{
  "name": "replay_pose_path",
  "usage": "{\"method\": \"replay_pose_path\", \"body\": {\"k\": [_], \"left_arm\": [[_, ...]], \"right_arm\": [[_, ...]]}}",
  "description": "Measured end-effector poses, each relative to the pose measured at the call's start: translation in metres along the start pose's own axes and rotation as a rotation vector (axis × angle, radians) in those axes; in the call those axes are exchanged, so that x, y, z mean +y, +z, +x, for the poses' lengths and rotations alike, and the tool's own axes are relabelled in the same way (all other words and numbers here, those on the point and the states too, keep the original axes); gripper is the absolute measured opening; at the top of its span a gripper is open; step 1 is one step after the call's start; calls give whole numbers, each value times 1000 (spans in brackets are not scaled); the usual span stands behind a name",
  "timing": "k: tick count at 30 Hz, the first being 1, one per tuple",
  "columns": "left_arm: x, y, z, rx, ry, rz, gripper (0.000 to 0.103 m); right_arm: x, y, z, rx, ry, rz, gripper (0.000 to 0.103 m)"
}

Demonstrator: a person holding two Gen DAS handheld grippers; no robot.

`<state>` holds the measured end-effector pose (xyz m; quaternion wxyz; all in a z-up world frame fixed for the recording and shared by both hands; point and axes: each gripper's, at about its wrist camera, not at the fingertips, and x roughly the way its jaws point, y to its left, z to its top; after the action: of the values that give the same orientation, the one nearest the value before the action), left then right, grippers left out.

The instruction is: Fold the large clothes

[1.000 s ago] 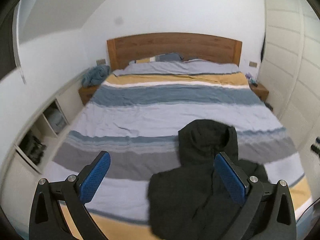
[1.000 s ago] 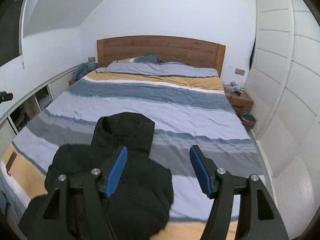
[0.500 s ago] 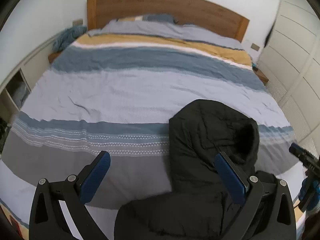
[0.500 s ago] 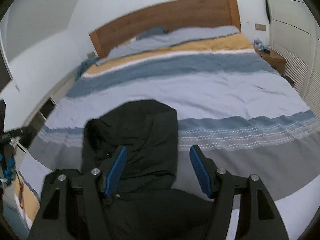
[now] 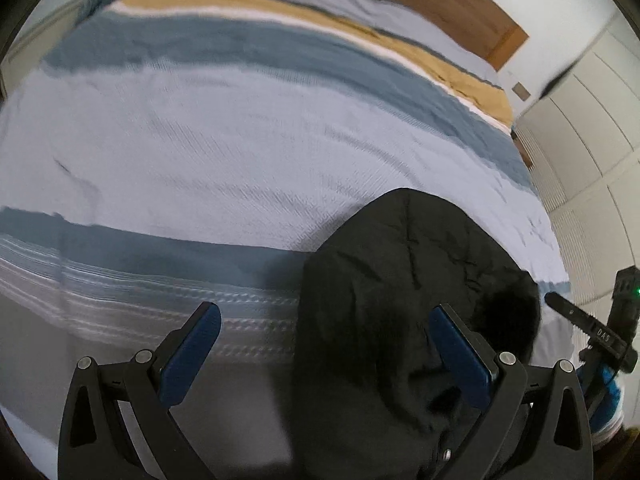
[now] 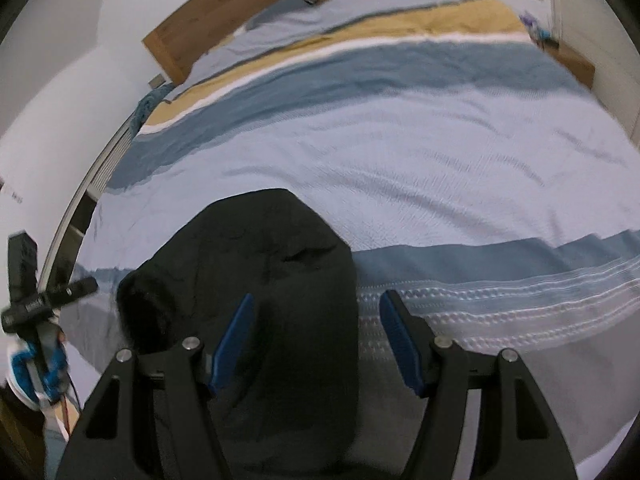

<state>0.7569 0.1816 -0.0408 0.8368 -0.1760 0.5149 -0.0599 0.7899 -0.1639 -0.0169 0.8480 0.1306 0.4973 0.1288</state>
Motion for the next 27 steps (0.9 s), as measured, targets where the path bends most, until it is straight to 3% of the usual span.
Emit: {"method": "replay_pose_path", "body": {"k": [6,8,9,11,12,14,16,22,27], "left_arm": [[-1,5,52,39,-40,-70,101],[-6,6,64,59,-34,-68,85],[-9,5,69,71,-41,-67,68],[-18,2,74,87,-41,-59,63],[-21,1,73,88,-38,-48,56],[-26,-1,70,94,-44,-33,38],[-32,-4,61,85,-28,2,26],[-42,-30,7,33,-54,45,20],[-52,-80,-52,-1,-83,88,20]], "right_arm": [[-17,10,47,25,58,81,64],[-18,12,58,38,71,81,64],[-18,13,63,46,69,79,64],[-16,14,72,71,68,73,63],[-15,15,75,80,73,65,60],[-6,14,77,87,72,30,19],[1,12,71,93,51,0,14],[21,2,15,71,39,-57,12],[41,-27,-54,56,74,-104,12]]}}
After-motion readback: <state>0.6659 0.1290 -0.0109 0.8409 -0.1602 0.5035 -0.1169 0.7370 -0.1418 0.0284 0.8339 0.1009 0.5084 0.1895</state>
